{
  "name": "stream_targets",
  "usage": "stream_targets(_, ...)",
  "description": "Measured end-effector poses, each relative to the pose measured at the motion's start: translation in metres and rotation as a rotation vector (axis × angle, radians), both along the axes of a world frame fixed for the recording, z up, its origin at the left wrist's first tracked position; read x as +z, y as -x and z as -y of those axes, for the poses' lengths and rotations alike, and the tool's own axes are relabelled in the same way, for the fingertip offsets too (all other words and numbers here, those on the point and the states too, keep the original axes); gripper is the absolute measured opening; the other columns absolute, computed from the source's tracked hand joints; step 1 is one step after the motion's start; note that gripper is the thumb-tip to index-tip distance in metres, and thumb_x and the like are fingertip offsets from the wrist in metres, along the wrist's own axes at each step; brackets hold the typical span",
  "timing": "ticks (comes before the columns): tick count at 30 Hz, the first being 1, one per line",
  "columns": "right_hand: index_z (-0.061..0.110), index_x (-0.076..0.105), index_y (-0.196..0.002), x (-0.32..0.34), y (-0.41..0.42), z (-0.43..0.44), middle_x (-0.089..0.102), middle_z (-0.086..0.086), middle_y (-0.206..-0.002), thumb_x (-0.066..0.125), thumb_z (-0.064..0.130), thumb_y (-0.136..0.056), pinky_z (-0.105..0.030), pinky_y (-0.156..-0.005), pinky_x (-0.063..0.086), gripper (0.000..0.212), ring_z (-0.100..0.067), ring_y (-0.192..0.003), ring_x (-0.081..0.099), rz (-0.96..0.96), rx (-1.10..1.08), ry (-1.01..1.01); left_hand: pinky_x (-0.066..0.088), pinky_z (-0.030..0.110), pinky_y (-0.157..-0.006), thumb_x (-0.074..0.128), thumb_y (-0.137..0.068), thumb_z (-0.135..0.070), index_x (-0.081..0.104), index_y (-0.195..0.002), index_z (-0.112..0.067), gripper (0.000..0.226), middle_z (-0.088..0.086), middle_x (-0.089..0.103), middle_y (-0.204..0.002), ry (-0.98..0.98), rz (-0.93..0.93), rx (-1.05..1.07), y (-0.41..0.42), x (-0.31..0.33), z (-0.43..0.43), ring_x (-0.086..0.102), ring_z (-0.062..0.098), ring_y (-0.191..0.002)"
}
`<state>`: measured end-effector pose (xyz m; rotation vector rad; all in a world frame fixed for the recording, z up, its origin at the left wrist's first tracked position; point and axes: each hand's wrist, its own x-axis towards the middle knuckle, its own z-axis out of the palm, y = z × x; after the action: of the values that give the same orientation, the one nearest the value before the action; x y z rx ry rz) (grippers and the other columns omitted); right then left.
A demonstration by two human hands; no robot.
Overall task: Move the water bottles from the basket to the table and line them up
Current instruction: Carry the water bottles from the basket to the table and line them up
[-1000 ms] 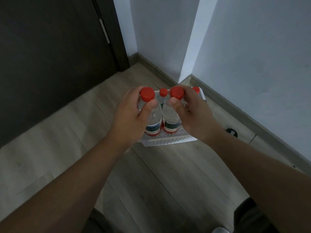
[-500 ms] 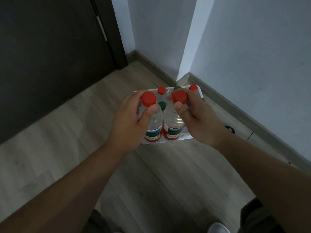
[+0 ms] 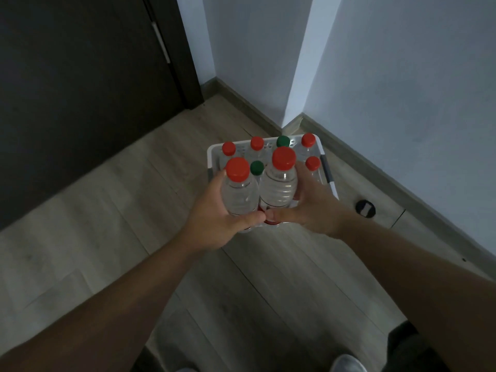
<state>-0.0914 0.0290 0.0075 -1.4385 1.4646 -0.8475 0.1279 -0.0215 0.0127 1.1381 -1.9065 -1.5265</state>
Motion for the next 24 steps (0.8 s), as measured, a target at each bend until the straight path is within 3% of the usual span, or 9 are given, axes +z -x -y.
stream_targets(4,0.026,0.042,-0.146,-0.012,-0.006,-0.005,0.060,0.009,-0.139,0.091,0.029,-0.076,-0.048,-0.110,0.050,0.086,-0.011,-0.132,0.056,0.067,-0.038,-0.070,0.057,0.031,-0.094,0.092,-0.072,-0.015,0.061,-0.120,-0.030,0.059,-0.015,0.072,-0.112,-0.043,0.067,0.016,-0.002,-0.023,-0.004,0.068,0.003,-0.108)
stream_targets(6,0.023,0.045,-0.144,-0.014,-0.011,-0.007,0.063,0.007,-0.135,0.089,0.022,-0.079,-0.047,-0.108,0.052,0.079,-0.012,-0.129,0.059,0.120,-0.061,-0.082,0.056,0.032,-0.093,0.091,-0.074,-0.015,0.063,-0.114,-0.034,0.053,-0.017,0.074,-0.109,-0.046,0.069,0.026,-0.002,-0.028,-0.004,0.069,0.003,-0.105)
stream_targets(10,0.024,0.053,-0.139,-0.011,-0.012,-0.009,0.069,0.006,-0.128,0.088,0.023,-0.078,-0.047,-0.106,0.053,0.070,-0.013,-0.123,0.064,0.179,-0.132,-0.108,0.054,0.037,-0.100,0.090,-0.076,-0.027,0.062,-0.127,-0.027,0.058,-0.012,0.073,-0.119,-0.061,0.028,0.091,-0.003,-0.029,0.001,0.067,0.006,-0.113)
stream_targets(13,0.028,0.057,-0.135,-0.001,-0.009,-0.005,0.070,0.009,-0.126,0.089,0.022,-0.076,-0.042,-0.106,0.053,0.068,-0.009,-0.119,0.065,0.218,-0.184,-0.138,0.055,0.037,-0.099,0.088,-0.077,-0.027,0.056,-0.129,-0.033,0.061,-0.011,0.071,-0.124,-0.107,-0.103,0.189,-0.001,-0.015,0.005,0.066,0.010,-0.118)
stream_targets(17,0.022,0.062,-0.129,0.016,-0.006,0.000,0.075,0.001,-0.119,0.084,0.015,-0.077,-0.051,-0.103,0.054,0.057,-0.020,-0.112,0.071,0.468,-0.304,-0.160,0.057,0.033,-0.095,0.078,-0.078,-0.026,0.050,-0.143,-0.026,0.071,-0.014,0.069,-0.128,-0.218,-0.242,0.222,0.006,0.013,0.010,0.065,0.009,-0.120)
stream_targets(20,0.024,0.060,-0.134,0.020,-0.007,0.001,0.075,-0.003,-0.119,0.080,0.009,-0.082,-0.057,-0.104,0.052,0.057,-0.026,-0.111,0.071,0.623,-0.427,-0.198,0.055,0.046,-0.099,0.080,-0.073,-0.027,0.055,-0.140,-0.026,0.072,-0.010,0.071,-0.126,-0.298,-0.275,0.280,0.009,0.023,0.008,0.068,0.014,-0.116)
stream_targets(24,0.021,0.061,-0.133,0.023,-0.010,0.001,0.076,-0.005,-0.116,0.091,0.018,-0.071,-0.060,-0.101,0.053,0.068,-0.029,-0.109,0.072,0.643,-0.504,-0.190,0.056,0.054,-0.096,0.089,-0.071,-0.016,0.061,-0.131,-0.026,0.067,-0.001,0.074,-0.119,-0.327,-0.258,0.344,0.015,0.026,0.002,0.072,0.023,-0.110)
